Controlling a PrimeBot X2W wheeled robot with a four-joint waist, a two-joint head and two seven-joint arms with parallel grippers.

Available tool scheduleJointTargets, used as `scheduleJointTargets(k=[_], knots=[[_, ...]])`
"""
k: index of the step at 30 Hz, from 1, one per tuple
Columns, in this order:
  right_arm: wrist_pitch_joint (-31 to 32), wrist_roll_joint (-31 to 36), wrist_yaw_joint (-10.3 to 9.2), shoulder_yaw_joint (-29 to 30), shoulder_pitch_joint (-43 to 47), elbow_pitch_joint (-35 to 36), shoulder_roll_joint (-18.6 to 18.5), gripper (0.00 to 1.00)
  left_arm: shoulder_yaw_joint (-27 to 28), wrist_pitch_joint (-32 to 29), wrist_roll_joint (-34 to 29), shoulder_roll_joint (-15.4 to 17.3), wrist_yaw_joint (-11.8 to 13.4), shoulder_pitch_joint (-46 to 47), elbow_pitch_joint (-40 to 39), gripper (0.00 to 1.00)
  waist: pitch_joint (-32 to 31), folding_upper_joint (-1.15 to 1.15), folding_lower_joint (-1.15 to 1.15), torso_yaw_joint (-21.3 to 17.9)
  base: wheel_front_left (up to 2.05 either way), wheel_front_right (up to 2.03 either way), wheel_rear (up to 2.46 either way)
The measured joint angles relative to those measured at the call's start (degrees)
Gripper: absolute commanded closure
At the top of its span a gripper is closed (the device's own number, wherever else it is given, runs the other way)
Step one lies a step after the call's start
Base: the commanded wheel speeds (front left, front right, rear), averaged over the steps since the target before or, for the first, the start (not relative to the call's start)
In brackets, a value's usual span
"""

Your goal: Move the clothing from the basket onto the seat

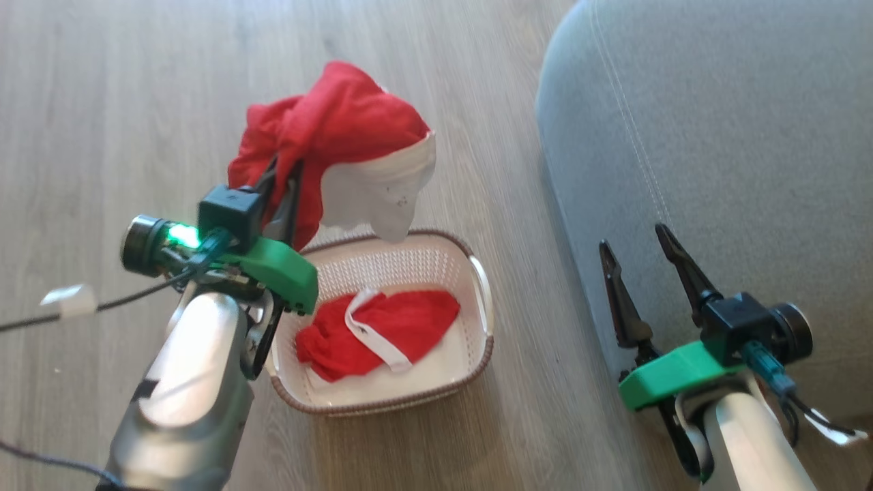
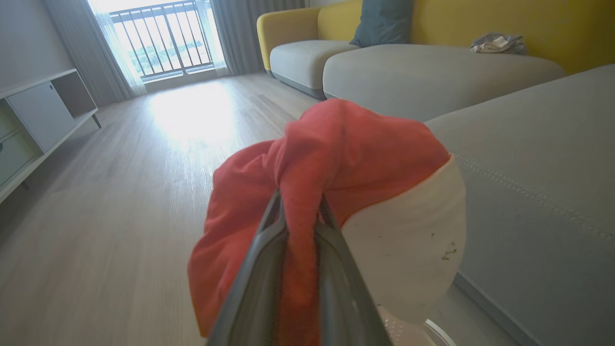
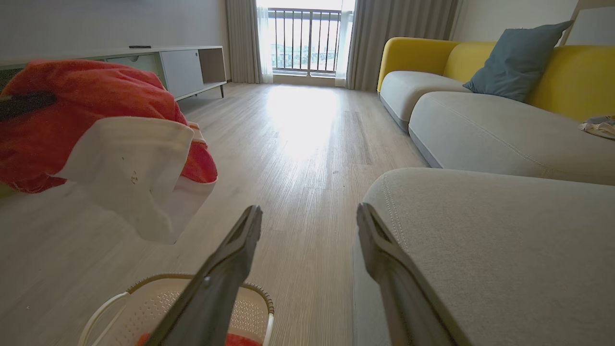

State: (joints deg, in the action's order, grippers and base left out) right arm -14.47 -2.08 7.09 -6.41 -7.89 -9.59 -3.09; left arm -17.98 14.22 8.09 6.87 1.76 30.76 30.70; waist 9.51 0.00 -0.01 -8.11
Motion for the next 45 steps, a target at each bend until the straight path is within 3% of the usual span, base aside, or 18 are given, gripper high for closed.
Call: scheduleJointTargets(k=[10,16,22,29,45], knots=[[0.00,0.09,0.00,0.65,4.58,-0.25,0.00,0.00,9.09,0.09,0.16,-2.47,0.63,-7.65,-23.79,1.00,-6.79,0.00,0.00,2.83,0.00,0.00,0.00],[0.00,0.09,0.00,0.66,4.95,0.05,0.00,0.00,8.94,0.25,-1.59,-3.45,-1.36,-9.97,-30.11,1.00,-7.86,0.00,0.00,3.48,0.00,0.00,0.00],[0.00,0.09,0.00,0.68,5.20,0.38,-0.01,0.00,4.99,0.49,-3.35,-3.70,-4.09,-11.22,-33.20,1.00,-8.29,0.00,0.00,3.83,0.00,0.00,0.00],[0.00,0.09,0.00,0.40,6.59,0.68,-0.02,0.00,0.30,0.48,-3.61,-3.96,-5.60,-14.39,-33.41,1.00,-8.70,0.00,0.00,4.07,0.00,0.00,0.00],[0.00,0.07,0.00,0.22,6.63,0.82,-0.34,0.00,-2.71,0.48,-3.53,-3.96,-5.61,-15.91,-33.38,1.00,-8.77,0.00,0.00,3.68,0.00,0.00,0.00]])
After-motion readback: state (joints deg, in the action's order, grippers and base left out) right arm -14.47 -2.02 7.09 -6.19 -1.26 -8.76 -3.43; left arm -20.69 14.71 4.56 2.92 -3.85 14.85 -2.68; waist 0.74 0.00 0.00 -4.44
